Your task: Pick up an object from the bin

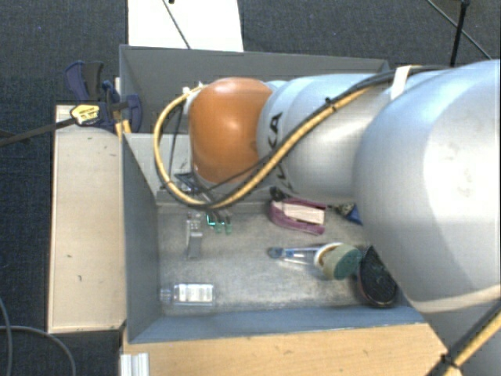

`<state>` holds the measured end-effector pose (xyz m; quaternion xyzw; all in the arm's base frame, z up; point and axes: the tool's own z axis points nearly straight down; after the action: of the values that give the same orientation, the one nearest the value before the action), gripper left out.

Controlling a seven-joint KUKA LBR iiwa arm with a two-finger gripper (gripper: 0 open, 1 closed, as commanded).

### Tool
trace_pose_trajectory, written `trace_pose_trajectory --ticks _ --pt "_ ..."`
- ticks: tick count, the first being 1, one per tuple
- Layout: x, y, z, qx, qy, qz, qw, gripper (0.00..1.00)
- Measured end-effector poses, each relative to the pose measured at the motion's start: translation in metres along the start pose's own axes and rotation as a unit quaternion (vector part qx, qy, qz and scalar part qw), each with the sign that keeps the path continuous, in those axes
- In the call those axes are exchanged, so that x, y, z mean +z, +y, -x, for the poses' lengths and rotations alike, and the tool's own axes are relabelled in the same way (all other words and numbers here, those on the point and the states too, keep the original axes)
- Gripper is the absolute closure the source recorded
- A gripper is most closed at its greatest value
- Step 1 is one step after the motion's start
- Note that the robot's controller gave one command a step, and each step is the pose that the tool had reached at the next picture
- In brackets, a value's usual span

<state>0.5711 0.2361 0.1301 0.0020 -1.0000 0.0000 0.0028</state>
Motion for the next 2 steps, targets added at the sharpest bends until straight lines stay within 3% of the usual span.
trace_pose_trajectory --ticks 1,2 --pt "0.044 -0.035 -0.0904 -0.137 -0.0043 0.0 0.9906 0.0" --pt "0.0438 -0.0348 -0.0909 -0.135 -0.0033 0.0 0.9909 1.0"
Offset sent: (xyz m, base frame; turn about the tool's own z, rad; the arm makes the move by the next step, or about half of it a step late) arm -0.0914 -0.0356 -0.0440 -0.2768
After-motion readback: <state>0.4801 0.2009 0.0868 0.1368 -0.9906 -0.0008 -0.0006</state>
